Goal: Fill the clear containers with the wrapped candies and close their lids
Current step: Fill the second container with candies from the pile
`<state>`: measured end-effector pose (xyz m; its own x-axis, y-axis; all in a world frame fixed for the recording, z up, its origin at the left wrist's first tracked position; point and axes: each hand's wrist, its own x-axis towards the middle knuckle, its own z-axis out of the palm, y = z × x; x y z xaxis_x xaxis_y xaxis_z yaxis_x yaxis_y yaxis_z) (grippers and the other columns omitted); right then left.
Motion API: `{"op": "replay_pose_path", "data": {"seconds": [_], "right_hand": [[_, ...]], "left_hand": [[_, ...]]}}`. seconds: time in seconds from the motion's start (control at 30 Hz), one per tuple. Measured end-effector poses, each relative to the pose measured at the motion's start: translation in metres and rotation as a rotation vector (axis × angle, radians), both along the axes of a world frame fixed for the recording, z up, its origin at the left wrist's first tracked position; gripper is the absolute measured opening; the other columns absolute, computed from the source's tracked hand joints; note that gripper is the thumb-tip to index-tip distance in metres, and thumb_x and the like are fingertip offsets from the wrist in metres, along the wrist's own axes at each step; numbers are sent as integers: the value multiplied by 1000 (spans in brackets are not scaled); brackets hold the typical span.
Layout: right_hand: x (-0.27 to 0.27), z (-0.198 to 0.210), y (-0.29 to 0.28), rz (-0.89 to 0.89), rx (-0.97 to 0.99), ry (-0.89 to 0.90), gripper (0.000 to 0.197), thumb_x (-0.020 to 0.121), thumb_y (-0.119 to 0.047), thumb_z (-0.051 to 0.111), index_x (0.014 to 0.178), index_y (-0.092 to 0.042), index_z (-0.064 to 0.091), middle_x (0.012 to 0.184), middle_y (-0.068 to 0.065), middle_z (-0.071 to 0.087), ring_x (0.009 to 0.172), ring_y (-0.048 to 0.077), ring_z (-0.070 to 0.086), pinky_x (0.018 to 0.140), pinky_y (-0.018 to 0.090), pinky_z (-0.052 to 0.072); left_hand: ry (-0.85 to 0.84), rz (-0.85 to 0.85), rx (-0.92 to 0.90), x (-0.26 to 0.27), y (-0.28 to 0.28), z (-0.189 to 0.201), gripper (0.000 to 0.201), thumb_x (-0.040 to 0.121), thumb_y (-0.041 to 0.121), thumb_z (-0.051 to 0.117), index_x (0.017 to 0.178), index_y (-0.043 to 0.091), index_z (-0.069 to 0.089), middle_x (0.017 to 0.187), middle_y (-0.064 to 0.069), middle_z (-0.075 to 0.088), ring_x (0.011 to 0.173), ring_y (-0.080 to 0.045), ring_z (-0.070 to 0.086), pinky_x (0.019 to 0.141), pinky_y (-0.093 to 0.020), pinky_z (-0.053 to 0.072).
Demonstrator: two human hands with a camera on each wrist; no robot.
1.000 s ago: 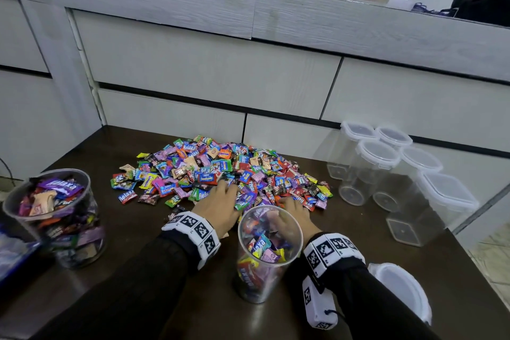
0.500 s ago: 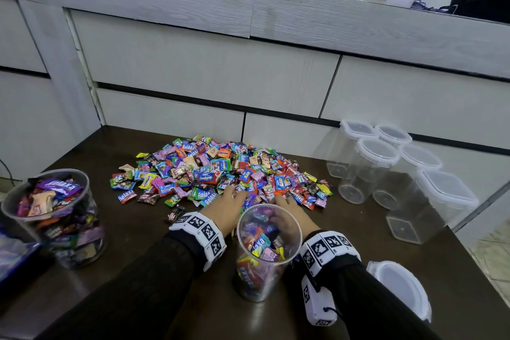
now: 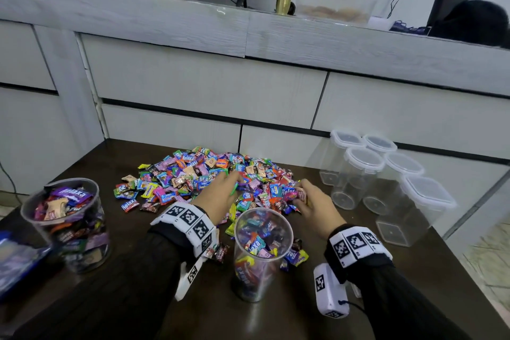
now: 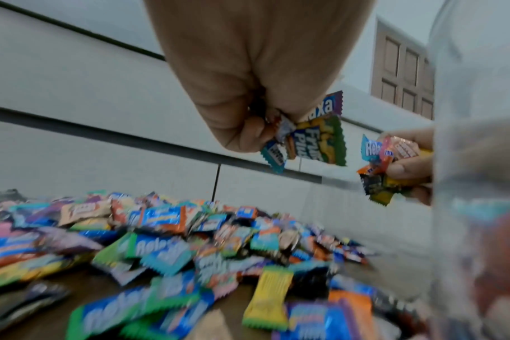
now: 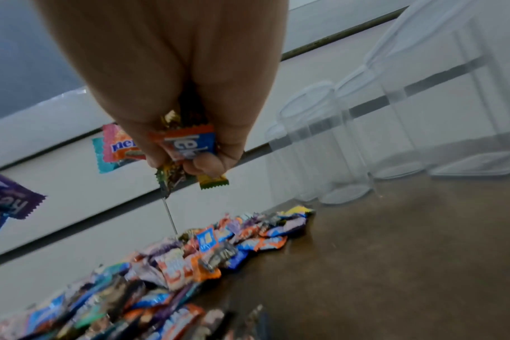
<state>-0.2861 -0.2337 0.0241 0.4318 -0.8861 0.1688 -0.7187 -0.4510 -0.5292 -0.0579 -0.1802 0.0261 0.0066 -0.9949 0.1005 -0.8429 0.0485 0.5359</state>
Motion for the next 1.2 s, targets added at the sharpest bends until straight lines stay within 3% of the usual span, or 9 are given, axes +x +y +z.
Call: {"op": "replay_pose_path", "data": {"seconds": [0.17,0.3,0.47,0.6,0.7,0.77,0.87,1.13,1.2], "right_hand": [[-8,25,16,22,-28,-65,20,93,-15,56,112,-11,49,104,11,61,96,25,55,83,34,41],[-8,37,30,77,-53,-71,20,93,-17,56,111,-13,48,104,7,60,94,20,53,76,28,37],[-5,45,49,101,-66,-57,19,94,-15,55,112,-12,48,105,6,59,97,20,53,85,33,41],[-6,49,59,111,-73,-55,19,94,-13,55,112,-10,49,105,6,59,97,19,53,84,31,41],[-7,51,62,111,-67,-46,18,94,-14,54,111,-9,49,106,10,60,99,25,53,87,37,42],[-7,53,63,102,-68,-32,18,94,-15,54,111,-10,49,107,9,60,100,25,53,90,40,41],[-9,53,62,94,-71,-23,18,94,-15,54,111,-11,49,108,8,60,101,24,53,90,38,40],[-12,51,60,90,-72,-7,14,94,-16,55,107,-12,49,103,6,61,96,22,53,83,36,41],[-11,50,60,86,-70,5,16,94,-16,54,109,-12,49,105,6,61,98,22,53,84,35,40]], "left_hand": [[104,-51,-136,-7,14,36,21,100,17,49,120,11,49,117,-7,50,103,-19,49,77,-25,32],[108,-102,-161,-19,32,56,23,100,16,48,123,13,49,123,-7,50,109,-19,48,83,-23,33],[100,-126,-222,-36,53,67,22,99,12,49,122,11,50,122,-7,49,107,-18,49,83,-19,34],[132,-137,-258,-43,61,65,20,99,10,50,118,13,51,117,-5,47,97,-15,50,79,-18,35],[6,-193,-195,-47,66,57,24,98,11,50,120,19,49,118,-2,44,84,-9,49,78,-22,42],[-143,-218,-152,-48,69,51,28,97,9,49,122,22,46,120,-1,42,85,-13,56,80,-31,51],[-287,-235,-129,-47,69,50,29,98,10,48,124,23,43,120,-2,41,87,-22,59,78,-41,52],[-527,-383,-40,-47,66,58,32,97,10,50,127,17,42,123,-9,43,84,-18,47,72,-32,44],[-582,-428,8,-48,65,61,31,98,12,50,128,15,43,125,-11,43,92,-22,50,76,-35,45]]}}
